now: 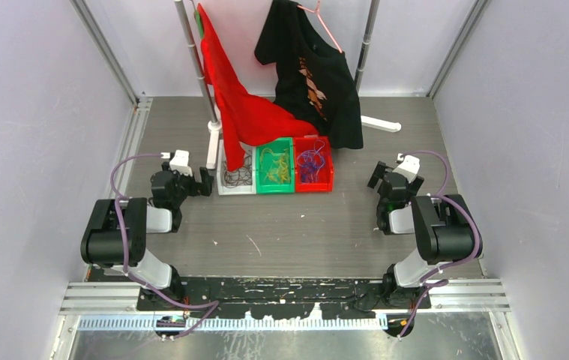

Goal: Untangle the cables

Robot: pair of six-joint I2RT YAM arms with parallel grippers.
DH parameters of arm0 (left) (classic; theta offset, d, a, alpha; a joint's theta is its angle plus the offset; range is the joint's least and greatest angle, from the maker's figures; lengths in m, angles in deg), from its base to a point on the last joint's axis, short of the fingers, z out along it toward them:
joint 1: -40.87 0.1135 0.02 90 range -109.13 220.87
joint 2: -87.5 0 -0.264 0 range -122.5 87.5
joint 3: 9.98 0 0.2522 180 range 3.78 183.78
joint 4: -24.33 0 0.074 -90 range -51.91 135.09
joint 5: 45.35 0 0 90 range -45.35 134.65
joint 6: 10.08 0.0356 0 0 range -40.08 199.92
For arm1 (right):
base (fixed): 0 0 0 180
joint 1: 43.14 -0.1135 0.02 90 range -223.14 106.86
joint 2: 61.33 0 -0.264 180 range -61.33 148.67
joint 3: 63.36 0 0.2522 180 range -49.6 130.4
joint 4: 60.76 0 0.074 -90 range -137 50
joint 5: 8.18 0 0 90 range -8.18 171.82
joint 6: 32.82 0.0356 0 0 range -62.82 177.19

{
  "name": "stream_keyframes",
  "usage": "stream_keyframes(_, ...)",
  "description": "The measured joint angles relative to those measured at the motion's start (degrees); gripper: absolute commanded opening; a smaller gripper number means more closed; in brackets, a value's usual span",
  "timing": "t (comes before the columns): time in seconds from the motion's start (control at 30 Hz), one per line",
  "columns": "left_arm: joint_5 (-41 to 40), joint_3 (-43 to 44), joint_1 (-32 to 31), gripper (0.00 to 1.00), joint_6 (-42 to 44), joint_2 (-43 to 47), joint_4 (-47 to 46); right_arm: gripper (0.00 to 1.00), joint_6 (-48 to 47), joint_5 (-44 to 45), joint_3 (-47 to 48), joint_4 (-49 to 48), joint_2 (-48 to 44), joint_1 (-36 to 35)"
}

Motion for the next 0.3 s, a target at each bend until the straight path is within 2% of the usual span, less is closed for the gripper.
stream_keyframes(0.3,-0.02,0.00,0.00,0.99,0.00,0.00,0.02,1.00,0.02,-1.03,0.17,0.02,0.00,0.00)
